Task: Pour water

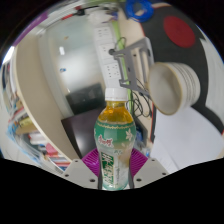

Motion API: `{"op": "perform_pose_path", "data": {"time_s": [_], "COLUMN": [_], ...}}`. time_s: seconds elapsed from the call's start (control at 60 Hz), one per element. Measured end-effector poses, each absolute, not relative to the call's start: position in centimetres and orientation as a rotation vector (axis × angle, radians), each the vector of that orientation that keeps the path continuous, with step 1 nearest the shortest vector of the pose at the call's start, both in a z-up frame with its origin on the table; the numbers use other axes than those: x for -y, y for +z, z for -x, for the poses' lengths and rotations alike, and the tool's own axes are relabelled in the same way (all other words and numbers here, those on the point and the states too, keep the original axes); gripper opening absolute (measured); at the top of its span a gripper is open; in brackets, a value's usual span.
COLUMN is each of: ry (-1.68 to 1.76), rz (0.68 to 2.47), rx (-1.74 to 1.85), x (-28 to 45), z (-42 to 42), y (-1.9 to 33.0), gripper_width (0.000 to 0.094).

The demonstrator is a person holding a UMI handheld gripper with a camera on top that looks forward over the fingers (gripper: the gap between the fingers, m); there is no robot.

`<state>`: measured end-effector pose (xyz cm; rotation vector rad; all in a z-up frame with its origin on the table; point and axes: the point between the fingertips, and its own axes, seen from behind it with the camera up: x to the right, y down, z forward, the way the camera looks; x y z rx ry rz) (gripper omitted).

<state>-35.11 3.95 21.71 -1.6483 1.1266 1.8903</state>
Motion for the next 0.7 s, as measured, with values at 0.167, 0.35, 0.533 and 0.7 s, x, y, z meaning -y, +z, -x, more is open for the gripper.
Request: {"op": "perform_pose_path", "data": {"time_s": [0.167,0.35,0.533,0.7], "ry": [1.035,0.359,0.132,0.136], "rz": [1.828,1.744,1.725,1.751], "rx": [-0.425,-0.041,0.088,0.135], "x": [-4.8,-6.4,-8.8,-10.2], "z": [27.4,17.0,12.1,11.0], "y": [23.4,24.6,19.2,14.2], "gripper_width": [0.0356,0.0354,0.0352,0.0353]}}
